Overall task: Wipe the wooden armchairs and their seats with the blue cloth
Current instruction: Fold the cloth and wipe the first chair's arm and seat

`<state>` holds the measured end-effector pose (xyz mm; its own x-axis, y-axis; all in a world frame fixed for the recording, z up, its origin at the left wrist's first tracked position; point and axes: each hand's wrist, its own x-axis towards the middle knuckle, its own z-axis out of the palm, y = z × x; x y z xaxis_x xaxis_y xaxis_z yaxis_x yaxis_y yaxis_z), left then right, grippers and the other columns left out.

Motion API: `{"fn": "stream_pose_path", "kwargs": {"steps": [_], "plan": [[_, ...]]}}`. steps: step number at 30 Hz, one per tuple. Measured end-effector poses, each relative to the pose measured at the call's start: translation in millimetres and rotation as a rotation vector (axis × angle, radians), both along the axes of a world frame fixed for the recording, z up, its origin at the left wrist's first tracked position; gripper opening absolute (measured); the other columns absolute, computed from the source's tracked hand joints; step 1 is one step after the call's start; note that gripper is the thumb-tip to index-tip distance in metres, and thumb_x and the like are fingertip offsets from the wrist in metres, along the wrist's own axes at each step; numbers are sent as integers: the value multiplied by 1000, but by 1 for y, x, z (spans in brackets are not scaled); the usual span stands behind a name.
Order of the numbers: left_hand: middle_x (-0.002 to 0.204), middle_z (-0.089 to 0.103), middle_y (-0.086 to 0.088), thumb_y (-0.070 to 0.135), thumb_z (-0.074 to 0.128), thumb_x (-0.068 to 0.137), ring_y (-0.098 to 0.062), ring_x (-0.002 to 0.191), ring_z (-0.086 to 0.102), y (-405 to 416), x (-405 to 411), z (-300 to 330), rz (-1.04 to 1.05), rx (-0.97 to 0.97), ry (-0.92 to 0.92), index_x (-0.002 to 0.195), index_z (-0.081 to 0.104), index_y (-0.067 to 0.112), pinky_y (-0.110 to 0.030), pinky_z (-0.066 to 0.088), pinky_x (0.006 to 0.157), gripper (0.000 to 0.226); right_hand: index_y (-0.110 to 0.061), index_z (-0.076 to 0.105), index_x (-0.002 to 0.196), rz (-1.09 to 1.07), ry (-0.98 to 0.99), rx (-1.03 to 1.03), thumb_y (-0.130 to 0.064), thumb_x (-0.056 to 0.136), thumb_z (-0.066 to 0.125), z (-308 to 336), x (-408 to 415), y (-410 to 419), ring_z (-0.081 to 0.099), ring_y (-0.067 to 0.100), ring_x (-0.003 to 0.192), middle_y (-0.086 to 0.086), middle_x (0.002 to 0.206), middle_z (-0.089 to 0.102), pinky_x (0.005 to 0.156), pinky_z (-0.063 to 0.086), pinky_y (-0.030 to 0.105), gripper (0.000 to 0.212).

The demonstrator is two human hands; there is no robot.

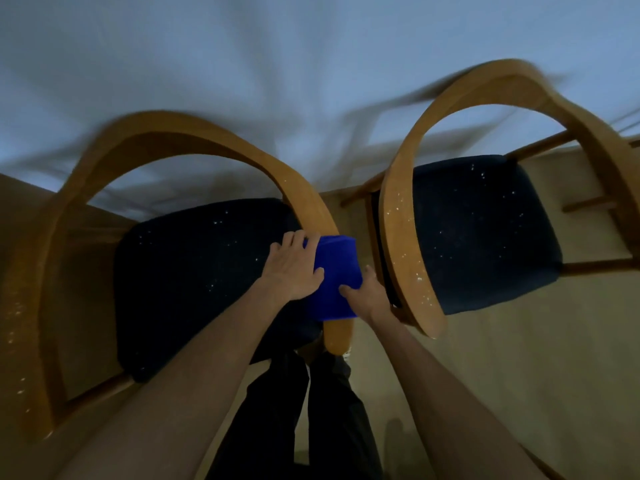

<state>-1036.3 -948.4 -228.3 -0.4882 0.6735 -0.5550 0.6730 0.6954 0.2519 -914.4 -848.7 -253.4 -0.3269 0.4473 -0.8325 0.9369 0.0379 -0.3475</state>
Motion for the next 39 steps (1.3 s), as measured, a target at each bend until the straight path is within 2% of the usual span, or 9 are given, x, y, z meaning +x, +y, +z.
{"fn": "stream_pose_path", "kwargs": {"steps": [4, 7, 10, 15, 20, 24, 30, 33, 39], "plan": [[149, 27, -10, 38, 50, 93, -28, 135, 28, 6, 3, -2, 7, -22, 1, 147, 19, 16, -46, 30, 107, 66, -10, 45, 120, -35, 24, 38, -20, 87, 64, 2, 1, 3, 55, 18, 99, 8, 119, 55, 74, 45, 26, 39], [148, 28, -10, 34, 49, 93, -28, 134, 29, 13, 5, 0, -6, -21, 34, 145, 22, 16, -45, 32, 106, 61, -14, 46, 100, 8, 51, 40, -14, 86, 63, 4, 0, 5, 54, 14, 87, 7, 107, 58, 63, 44, 21, 22], [145, 32, -10, 29, 49, 94, -28, 133, 31, 21, 1, 3, -8, 10, 50, 143, 26, 14, -45, 33, 104, 57, -18, 48, 100, 77, 128, 101, -11, 83, 63, 11, -3, 8, 55, 12, 91, 4, 112, 54, 71, 45, 23, 24], [147, 32, -12, 20, 49, 93, -30, 134, 30, 20, -7, 2, 185, -9, -56, 145, 23, 14, -45, 32, 106, 59, -14, 47, 115, 179, 197, 72, -11, 89, 57, 26, -10, 12, 51, 3, 74, -6, 92, 53, 57, 38, 17, 28], [145, 31, -15, 10, 53, 87, -32, 130, 35, 11, -8, -20, 454, -101, -334, 151, 7, 15, -50, 35, 106, 79, -12, 46, 122, 305, 184, 208, -14, 92, 55, 38, -15, 13, 60, 14, 87, 1, 100, 61, 80, 54, 35, 32], [145, 30, -15, 2, 55, 85, -31, 126, 41, 18, 4, -39, 553, -23, -389, 151, 3, 16, -51, 39, 104, 85, -13, 35, 134, 470, 145, 361, -10, 93, 50, 34, -11, 16, 62, 15, 91, -2, 94, 61, 101, 42, 40, 44], [123, 48, -6, -1, 53, 83, -19, 103, 52, 6, -7, -53, 751, 135, -532, 138, 31, 20, -38, 47, 88, 63, -16, 20, 144, 601, 133, 475, -16, 92, 53, 16, -6, 12, 54, 20, 114, 5, 124, 55, 104, 36, 41, 62], [120, 47, -6, 3, 58, 79, -17, 97, 53, -5, -15, -52, 715, 132, -533, 113, 51, 20, -35, 47, 84, 39, -18, 17, 146, 609, 133, 546, -17, 90, 55, 10, -4, 9, 46, 22, 122, 8, 137, 42, 103, 36, 39, 67], [95, 61, -3, 7, 62, 81, -16, 83, 61, -13, -16, -33, 717, 284, -562, 89, 52, 23, -31, 50, 72, 21, -22, 15, 150, 726, 294, 589, -16, 88, 56, 13, -18, 6, 16, 27, 143, 7, 157, 12, 114, 23, 44, 75]]}}
